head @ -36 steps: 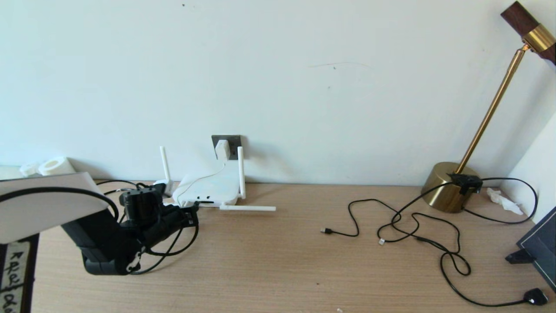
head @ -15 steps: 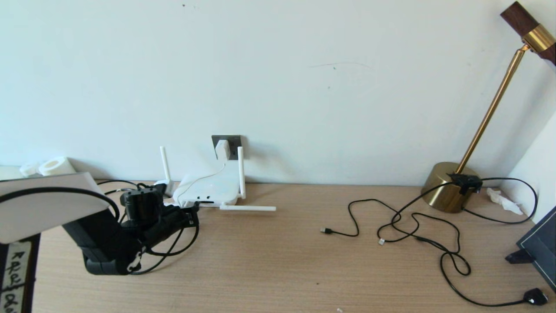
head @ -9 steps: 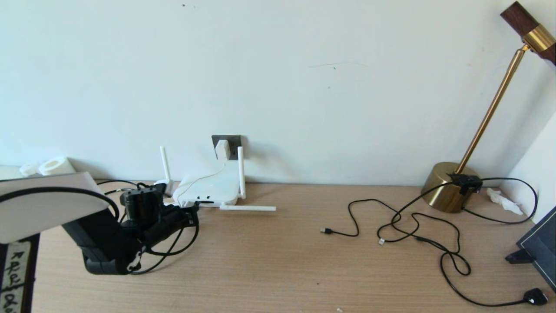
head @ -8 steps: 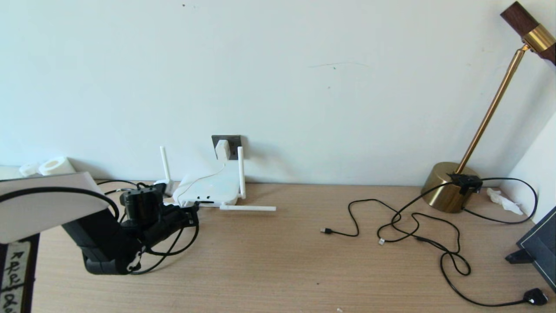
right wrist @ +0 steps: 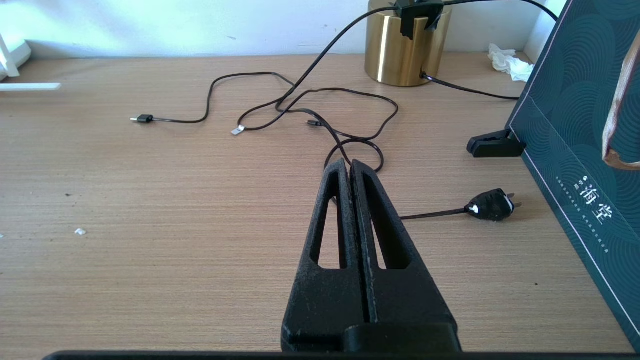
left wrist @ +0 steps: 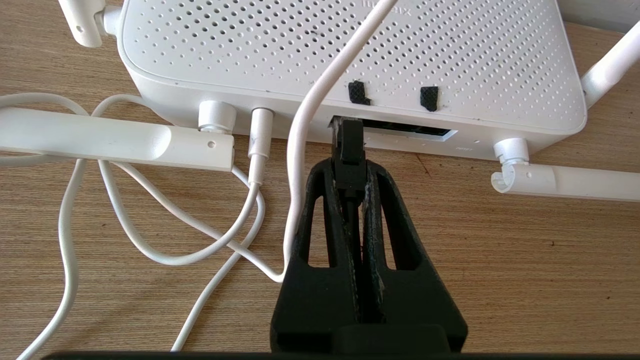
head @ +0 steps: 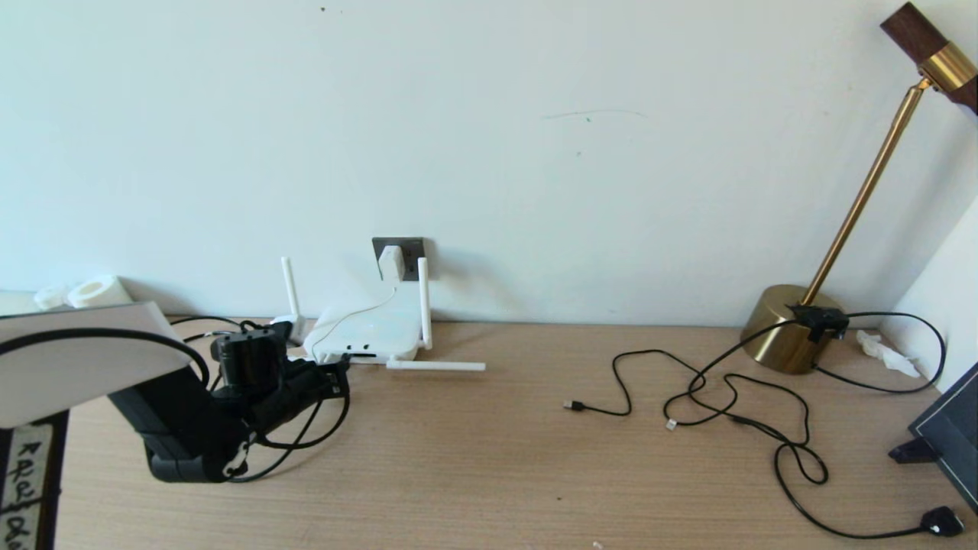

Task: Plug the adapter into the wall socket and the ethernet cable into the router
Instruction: Plug cable into router interface

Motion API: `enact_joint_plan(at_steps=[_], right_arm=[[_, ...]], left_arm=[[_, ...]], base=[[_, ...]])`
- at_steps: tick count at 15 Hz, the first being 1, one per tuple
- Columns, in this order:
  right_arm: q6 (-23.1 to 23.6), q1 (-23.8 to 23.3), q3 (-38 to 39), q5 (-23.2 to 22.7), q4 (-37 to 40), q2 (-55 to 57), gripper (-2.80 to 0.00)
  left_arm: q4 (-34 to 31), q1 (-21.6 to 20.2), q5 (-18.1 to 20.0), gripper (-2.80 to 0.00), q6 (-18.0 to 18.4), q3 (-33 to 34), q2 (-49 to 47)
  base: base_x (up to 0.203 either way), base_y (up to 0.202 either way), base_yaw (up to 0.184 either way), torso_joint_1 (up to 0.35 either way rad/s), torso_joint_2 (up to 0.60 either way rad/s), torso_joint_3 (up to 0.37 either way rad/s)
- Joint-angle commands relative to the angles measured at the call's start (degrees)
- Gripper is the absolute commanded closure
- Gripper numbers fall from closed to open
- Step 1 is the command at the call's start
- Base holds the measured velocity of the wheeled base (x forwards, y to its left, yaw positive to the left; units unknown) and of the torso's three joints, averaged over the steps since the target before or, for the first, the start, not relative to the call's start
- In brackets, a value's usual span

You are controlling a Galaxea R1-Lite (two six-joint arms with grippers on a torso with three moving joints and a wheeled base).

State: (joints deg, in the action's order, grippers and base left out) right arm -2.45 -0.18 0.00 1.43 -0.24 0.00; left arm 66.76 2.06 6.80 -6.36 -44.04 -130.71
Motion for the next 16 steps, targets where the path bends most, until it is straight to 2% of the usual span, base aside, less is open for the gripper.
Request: enact_joint_plan(at_steps=[1, 16], right_arm=[[-0.01, 0.01, 0.0, 0.06, -0.02, 0.0, 0.0], [-0.01, 0.01, 0.0, 0.04, -0.02, 0.09, 0.0]], left_arm=[[0.39, 0.05, 0.05, 0.0, -0.05, 0.1, 0.1], [0.48, 0.58, -0.03, 0.0, -0.14, 0.36, -0.43]], base=[[0.0, 0.0, 0.0, 0.0, 0.0, 0.0], [0.0, 0.0, 0.0, 0.0, 0.0, 0.0]])
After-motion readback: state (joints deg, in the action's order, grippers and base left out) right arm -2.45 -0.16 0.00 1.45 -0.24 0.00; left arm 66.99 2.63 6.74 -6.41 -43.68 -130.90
